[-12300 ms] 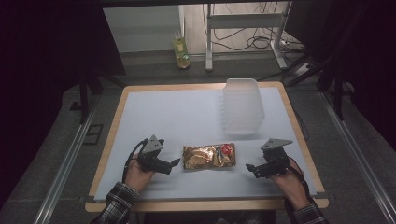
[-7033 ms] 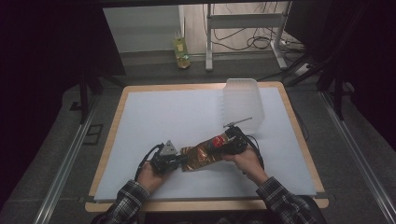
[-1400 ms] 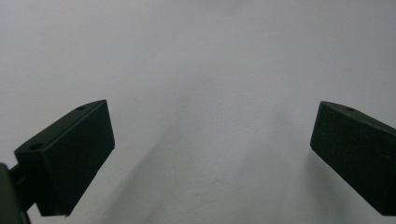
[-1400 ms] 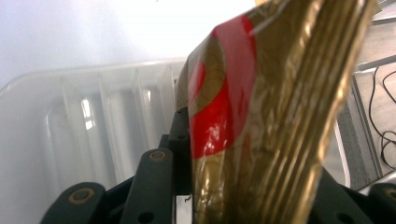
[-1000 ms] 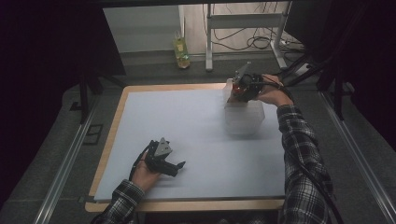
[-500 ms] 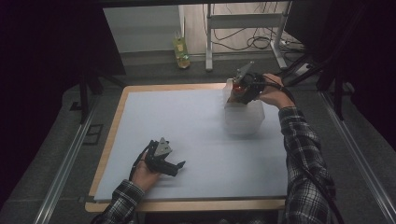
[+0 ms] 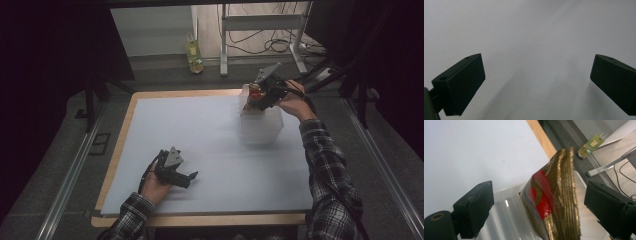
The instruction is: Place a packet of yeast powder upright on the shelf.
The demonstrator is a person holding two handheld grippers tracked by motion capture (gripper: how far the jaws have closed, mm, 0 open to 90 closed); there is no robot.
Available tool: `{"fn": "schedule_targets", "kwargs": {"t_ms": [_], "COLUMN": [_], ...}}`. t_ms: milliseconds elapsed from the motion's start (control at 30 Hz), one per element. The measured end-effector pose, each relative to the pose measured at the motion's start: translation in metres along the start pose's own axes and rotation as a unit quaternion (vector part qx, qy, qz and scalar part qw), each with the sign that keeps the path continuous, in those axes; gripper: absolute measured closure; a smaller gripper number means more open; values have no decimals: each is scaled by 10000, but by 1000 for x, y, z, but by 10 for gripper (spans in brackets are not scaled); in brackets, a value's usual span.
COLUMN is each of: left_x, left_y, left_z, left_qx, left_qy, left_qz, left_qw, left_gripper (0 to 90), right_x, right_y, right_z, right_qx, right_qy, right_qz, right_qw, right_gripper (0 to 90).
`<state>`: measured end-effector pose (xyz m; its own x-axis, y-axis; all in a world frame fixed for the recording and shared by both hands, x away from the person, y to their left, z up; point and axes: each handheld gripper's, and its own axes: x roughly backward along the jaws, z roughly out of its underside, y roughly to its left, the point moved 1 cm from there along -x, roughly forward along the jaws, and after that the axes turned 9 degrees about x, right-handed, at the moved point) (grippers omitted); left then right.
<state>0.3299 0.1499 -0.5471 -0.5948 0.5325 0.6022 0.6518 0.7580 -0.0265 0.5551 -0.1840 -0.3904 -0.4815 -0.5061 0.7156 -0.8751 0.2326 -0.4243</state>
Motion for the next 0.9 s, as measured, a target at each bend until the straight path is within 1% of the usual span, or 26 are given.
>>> {"fn": "schedule_targets", "kwargs": {"t_ms": [33, 133, 167, 233, 367, 433, 500, 700, 833, 900], "left_x": [0, 0, 0, -1, 0, 0, 0, 0, 1, 1], "left_y": [0, 0, 0, 0, 0, 0, 0, 0, 0, 0], "left_z": [0, 0, 0, 0, 0, 0, 0, 0, 0, 0], "left_qx": [-2, -9, -12, -19, -11, -14, -7, 2, 1, 3], "left_qy": [8, 18, 22, 26, 19, 19, 12, 3, -2, -1], "left_qz": [3, 12, 13, 10, 11, 10, 8, 0, -1, -4], "left_qw": [10000, 10000, 10000, 10000, 10000, 10000, 10000, 10000, 10000, 10000], "left_gripper": [0, 0, 0, 0, 0, 0, 0, 0, 0, 0], "right_x": [1, 2, 3, 5, 9, 11, 12, 14, 15, 18], "right_y": [0, 0, 0, 1, 3, 5, 6, 9, 13, 14], "right_z": [0, 0, 0, 0, -1, -2, -3, -5, -7, -8], "right_qx": [-77, -255, -306, -434, -517, -607, -700, -844, -855, -947], "right_qy": [-54, -60, -100, -154, -297, -342, -432, -534, -541, -600], "right_qz": [20, 132, 154, 126, 93, 139, 108, 170, 206, 237], "right_qw": [10000, 9996, 9994, 9989, 9982, 9975, 9966, 9949, 9947, 9934], "right_gripper": [84, 73, 70, 68, 62, 62, 61, 60, 60, 60]}}
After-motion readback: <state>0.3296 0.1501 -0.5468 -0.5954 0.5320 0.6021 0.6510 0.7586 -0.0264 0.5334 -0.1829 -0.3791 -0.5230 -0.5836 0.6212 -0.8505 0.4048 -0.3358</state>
